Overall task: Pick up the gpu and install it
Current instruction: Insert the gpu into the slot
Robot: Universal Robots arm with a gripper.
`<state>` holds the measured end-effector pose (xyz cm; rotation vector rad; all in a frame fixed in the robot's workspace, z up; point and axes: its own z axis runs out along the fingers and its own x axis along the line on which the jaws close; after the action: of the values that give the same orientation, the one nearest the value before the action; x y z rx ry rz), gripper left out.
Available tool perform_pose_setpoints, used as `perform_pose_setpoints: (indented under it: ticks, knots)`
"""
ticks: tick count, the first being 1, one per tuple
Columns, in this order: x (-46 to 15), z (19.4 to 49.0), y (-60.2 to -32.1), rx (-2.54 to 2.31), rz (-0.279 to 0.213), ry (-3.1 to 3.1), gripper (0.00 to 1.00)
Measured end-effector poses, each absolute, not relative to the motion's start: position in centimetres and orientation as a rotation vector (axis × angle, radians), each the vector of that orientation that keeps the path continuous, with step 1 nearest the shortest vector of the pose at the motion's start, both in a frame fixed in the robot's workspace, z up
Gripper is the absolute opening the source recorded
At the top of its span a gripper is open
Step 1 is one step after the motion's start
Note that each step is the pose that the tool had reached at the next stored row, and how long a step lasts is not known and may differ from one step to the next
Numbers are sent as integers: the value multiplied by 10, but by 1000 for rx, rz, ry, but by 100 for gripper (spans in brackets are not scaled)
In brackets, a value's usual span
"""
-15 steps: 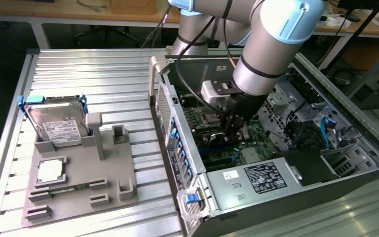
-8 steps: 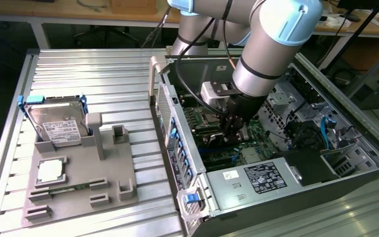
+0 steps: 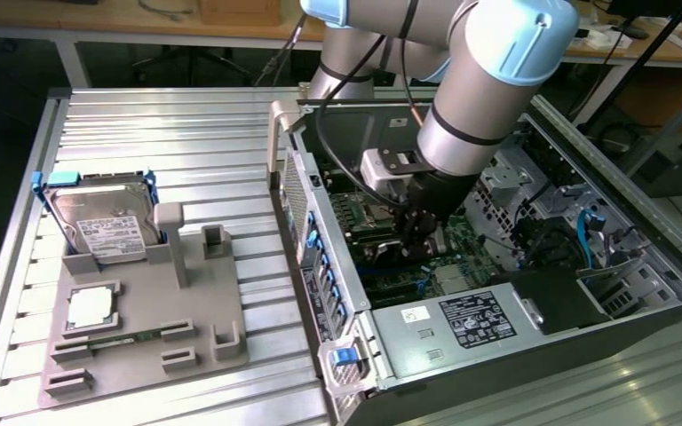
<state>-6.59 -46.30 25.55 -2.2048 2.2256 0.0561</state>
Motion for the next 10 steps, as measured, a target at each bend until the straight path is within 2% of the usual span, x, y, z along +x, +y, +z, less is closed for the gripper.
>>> perform_pose_setpoints:
  ticks: [10]
  knots:
    - [-66, 252, -463, -2205, 56, 2226, 27]
